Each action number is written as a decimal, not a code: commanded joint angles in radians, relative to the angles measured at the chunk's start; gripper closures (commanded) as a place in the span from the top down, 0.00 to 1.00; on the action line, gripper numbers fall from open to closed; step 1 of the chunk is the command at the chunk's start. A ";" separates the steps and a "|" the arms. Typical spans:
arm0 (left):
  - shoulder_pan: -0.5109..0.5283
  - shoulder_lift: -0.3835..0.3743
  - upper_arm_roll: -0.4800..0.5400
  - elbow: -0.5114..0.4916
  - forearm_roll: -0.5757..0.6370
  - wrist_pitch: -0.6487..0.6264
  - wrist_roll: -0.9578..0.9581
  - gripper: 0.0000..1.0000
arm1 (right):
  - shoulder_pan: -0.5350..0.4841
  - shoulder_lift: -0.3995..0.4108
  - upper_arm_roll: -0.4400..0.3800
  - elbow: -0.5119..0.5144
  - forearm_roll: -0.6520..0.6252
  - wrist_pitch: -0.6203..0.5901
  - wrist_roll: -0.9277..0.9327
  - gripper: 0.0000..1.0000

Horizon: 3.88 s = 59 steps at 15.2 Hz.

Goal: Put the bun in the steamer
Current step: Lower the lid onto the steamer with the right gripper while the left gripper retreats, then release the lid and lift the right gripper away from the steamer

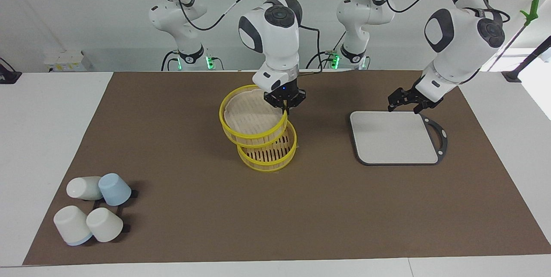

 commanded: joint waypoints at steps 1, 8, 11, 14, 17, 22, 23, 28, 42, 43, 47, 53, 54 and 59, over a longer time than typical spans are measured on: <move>0.009 -0.045 -0.001 0.000 0.030 -0.029 0.012 1.00 | 0.038 0.080 -0.010 0.117 -0.039 -0.103 0.018 0.00; 0.008 -0.042 0.004 0.161 0.142 -0.191 0.010 1.00 | 0.042 0.177 -0.007 0.169 -0.031 0.004 0.021 0.00; 0.009 -0.042 0.007 0.198 0.144 -0.237 0.012 1.00 | 0.040 0.187 -0.005 0.167 -0.034 0.038 0.018 0.00; 0.009 -0.034 0.007 0.249 0.162 -0.297 0.013 1.00 | 0.042 0.190 -0.005 0.166 -0.036 0.049 0.012 0.00; 0.006 -0.042 0.007 0.261 0.161 -0.323 0.015 1.00 | 0.040 0.220 -0.005 0.170 -0.036 0.093 0.010 0.00; 0.006 -0.065 0.008 0.250 0.153 -0.334 0.013 1.00 | 0.028 0.220 -0.004 0.169 -0.040 0.110 -0.008 0.00; 0.006 -0.066 0.008 0.246 0.152 -0.328 0.007 1.00 | 0.028 0.220 -0.005 0.169 -0.037 0.109 -0.014 0.00; 0.008 -0.068 0.011 0.250 0.129 -0.288 0.004 1.00 | 0.038 0.217 -0.004 0.169 0.007 0.086 -0.025 0.00; 0.008 -0.066 0.014 0.250 0.130 -0.248 -0.005 1.00 | 0.042 0.210 -0.005 0.129 0.007 0.044 -0.025 0.00; 0.008 -0.066 0.014 0.250 0.130 -0.248 -0.008 1.00 | 0.042 0.208 -0.005 0.129 0.007 0.044 -0.025 0.00; 0.009 -0.066 0.014 0.250 0.130 -0.247 -0.013 1.00 | 0.040 0.204 -0.005 0.106 0.007 0.055 -0.023 0.00; 0.008 -0.069 0.013 0.246 0.130 -0.248 -0.016 1.00 | 0.043 0.200 -0.008 0.118 0.004 0.043 -0.016 0.78; 0.008 -0.072 0.013 0.246 0.130 -0.248 -0.016 1.00 | 0.039 0.194 -0.011 0.121 0.000 0.043 -0.014 0.79; 0.008 -0.072 0.013 0.244 0.132 -0.247 -0.016 1.00 | -0.055 0.139 -0.017 0.149 -0.005 0.040 -0.037 0.97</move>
